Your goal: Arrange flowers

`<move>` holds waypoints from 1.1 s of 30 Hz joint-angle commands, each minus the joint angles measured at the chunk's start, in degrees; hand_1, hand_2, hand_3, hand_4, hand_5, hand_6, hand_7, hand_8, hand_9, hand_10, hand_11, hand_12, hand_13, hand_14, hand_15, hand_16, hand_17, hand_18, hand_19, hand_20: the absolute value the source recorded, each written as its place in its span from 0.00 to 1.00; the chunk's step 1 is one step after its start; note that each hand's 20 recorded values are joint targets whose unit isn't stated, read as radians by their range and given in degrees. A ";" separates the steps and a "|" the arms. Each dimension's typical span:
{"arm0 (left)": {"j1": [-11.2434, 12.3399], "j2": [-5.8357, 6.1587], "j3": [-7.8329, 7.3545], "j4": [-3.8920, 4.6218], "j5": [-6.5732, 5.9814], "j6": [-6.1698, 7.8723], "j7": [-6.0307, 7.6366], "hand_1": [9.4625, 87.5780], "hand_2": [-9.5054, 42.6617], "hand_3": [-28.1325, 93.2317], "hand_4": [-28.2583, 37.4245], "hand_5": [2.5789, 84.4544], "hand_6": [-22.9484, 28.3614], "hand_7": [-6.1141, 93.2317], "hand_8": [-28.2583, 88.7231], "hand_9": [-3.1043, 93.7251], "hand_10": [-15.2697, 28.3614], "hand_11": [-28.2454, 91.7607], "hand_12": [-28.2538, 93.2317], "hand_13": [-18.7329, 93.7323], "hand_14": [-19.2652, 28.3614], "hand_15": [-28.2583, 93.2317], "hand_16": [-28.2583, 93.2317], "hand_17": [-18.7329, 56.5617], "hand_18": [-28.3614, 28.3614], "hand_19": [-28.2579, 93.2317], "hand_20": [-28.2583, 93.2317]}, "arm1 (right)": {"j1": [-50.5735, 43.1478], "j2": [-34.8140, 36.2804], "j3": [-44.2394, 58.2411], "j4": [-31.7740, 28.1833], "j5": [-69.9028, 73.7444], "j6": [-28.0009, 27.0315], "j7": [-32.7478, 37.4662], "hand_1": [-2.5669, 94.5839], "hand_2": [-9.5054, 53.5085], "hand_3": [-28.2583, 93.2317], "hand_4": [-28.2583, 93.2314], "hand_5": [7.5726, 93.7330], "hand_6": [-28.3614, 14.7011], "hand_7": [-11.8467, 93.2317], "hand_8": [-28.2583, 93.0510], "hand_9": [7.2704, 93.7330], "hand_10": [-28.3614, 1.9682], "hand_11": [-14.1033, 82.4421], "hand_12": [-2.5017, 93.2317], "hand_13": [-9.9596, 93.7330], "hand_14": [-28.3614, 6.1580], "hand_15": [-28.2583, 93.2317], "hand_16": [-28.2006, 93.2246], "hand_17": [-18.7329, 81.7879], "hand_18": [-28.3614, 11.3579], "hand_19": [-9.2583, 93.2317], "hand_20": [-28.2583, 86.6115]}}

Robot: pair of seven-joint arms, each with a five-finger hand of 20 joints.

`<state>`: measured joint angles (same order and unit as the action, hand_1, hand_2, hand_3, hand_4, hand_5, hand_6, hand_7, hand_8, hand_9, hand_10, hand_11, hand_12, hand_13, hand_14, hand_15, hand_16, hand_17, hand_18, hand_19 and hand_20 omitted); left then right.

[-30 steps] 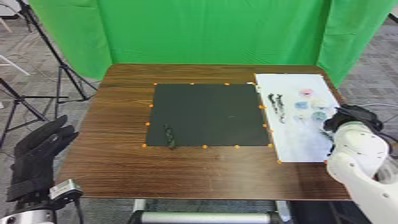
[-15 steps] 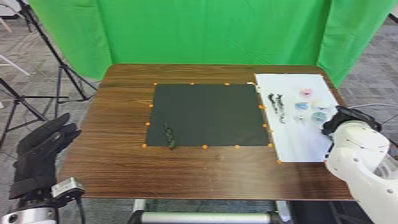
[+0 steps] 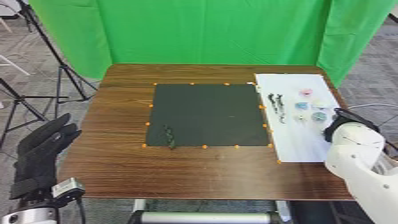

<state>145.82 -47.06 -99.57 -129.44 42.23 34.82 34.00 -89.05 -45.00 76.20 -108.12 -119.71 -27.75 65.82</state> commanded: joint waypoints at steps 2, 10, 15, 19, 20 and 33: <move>0.27 -0.51 -0.05 0.12 -0.02 -0.28 0.15 0.21 0.27 0.92 0.15 0.47 0.64 0.24 0.15 0.42 0.81 0.55 0.30 0.39 0.97 0.75 0.10 0.13 0.88 0.71 0.25 | 0.64 0.86 -1.64 2.03 -1.21 1.04 1.02 0.52 0.06 0.80 0.07 0.80 0.30 0.22 0.17 0.95 0.39 0.47 0.20 0.97 0.66 0.82 0.38 0.79 0.34 0.99 0.00; 0.27 0.56 0.48 0.19 -1.06 0.51 1.35 0.21 0.27 0.92 0.15 0.47 0.64 0.24 0.15 0.42 0.81 0.55 0.30 0.39 0.97 0.75 0.10 0.13 0.88 0.71 0.25 | 0.63 2.08 -2.91 3.50 -3.34 4.02 -0.06 0.65 0.04 0.77 0.04 0.88 0.34 0.24 0.33 0.98 0.48 0.52 0.20 0.99 0.69 0.82 0.37 0.80 0.40 0.97 0.00; 0.18 -0.27 0.18 0.14 -0.35 0.01 0.64 0.21 0.27 0.92 0.15 0.47 0.64 0.24 0.15 0.42 0.81 0.55 0.30 0.39 0.97 0.75 0.10 0.13 0.88 0.71 0.25 | -0.49 3.02 -2.76 3.14 -5.02 8.56 -2.13 0.67 0.04 0.78 0.04 0.90 0.36 0.25 0.36 0.99 0.52 0.55 0.21 0.99 0.71 0.82 0.37 0.81 0.44 0.97 0.00; 0.19 -0.55 0.16 0.12 0.02 -0.20 0.35 0.21 0.27 0.92 0.15 0.47 0.64 0.24 0.15 0.42 0.81 0.55 0.30 0.39 0.97 0.75 0.10 0.13 0.88 0.71 0.25 | -0.67 3.92 -2.97 2.38 -6.54 12.29 -3.45 0.66 0.04 0.79 0.04 0.91 0.40 0.24 0.37 1.00 0.56 0.58 0.21 1.00 0.72 0.82 0.37 0.81 0.45 0.97 0.00; 0.22 -0.59 0.17 0.08 0.05 -0.13 0.33 0.21 0.27 0.92 0.15 0.47 0.64 0.24 0.15 0.42 0.81 0.55 0.30 0.39 0.97 0.75 0.10 0.13 0.88 0.71 0.25 | -0.50 4.23 -3.25 2.16 -6.86 13.12 -3.66 0.66 0.04 0.79 0.04 0.92 0.41 0.24 0.37 1.00 0.57 0.59 0.21 1.00 0.72 0.82 0.37 0.81 0.45 0.97 0.00; 0.60 0.42 -0.05 -0.03 -0.75 0.52 1.04 0.21 0.27 0.92 0.16 0.47 0.64 0.24 0.15 0.42 0.81 0.55 0.30 0.39 0.97 0.75 0.10 0.13 0.88 0.71 0.25 | 2.58 5.18 -5.17 -2.93 -9.81 18.45 -6.83 0.62 0.01 0.84 0.03 0.93 0.50 0.26 0.38 1.00 0.67 0.65 0.22 1.00 0.75 0.84 0.36 0.83 0.44 1.00 0.00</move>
<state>145.59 -47.31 -99.39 -129.37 42.09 34.86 34.51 -89.02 -40.29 72.06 -107.18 -127.58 -10.87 60.81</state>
